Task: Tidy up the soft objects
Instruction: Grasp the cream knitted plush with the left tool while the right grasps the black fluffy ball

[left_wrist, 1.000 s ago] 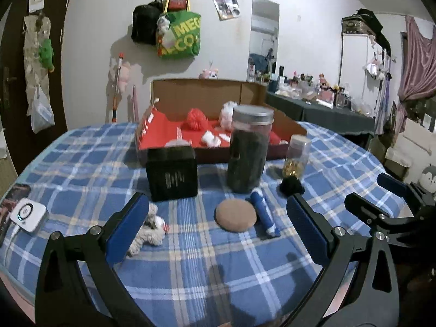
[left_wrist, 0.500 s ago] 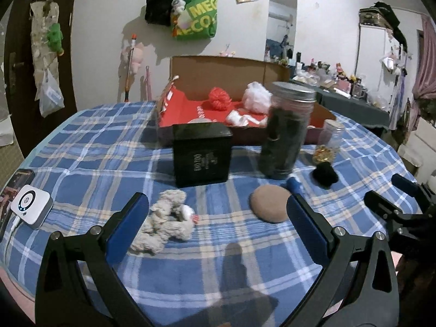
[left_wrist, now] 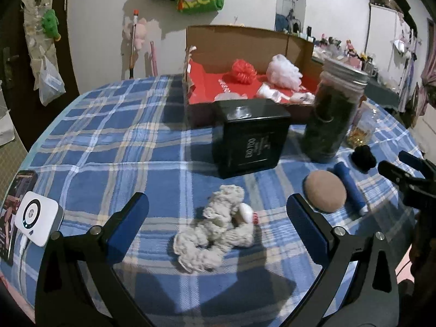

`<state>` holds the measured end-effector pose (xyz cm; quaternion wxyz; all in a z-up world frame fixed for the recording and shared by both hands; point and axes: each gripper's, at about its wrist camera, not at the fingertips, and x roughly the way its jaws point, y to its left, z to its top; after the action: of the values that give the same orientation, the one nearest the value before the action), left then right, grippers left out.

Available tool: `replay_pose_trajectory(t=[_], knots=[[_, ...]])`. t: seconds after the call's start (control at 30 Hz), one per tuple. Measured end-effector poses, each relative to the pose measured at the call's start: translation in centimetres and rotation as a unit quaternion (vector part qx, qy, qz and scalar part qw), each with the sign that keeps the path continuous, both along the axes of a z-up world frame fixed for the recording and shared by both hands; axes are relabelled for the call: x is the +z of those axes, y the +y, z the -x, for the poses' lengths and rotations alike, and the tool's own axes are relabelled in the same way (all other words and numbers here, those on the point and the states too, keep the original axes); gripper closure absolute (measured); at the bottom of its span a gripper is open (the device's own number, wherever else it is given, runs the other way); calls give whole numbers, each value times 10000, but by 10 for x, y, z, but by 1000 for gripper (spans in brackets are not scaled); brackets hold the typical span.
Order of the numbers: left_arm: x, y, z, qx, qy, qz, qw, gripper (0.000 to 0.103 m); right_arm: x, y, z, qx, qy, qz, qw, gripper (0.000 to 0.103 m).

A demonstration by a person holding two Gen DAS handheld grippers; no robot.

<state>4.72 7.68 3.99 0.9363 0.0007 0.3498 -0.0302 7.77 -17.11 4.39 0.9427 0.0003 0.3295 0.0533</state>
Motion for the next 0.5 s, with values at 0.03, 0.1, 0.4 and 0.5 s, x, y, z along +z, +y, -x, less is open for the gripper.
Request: replay_pose_trajectory(t=[0.03, 0.1, 0.4, 0.5], knots=[[-1, 1, -2, -10, 34, 10, 10000, 0, -1, 1, -6, 25, 65, 5, 10000, 0], [-3, 4, -6, -87, 118, 53, 9999, 2, -3, 4, -14, 82, 169, 35, 9998, 0], [-22, -5, -8, -497, 387, -16, 9980, 72, -16, 11, -43, 337, 922, 13, 9952, 63], [-17, -6, -5, -651, 373, 282, 9968, 73, -12, 6, -36, 427, 792, -115, 9959, 71]])
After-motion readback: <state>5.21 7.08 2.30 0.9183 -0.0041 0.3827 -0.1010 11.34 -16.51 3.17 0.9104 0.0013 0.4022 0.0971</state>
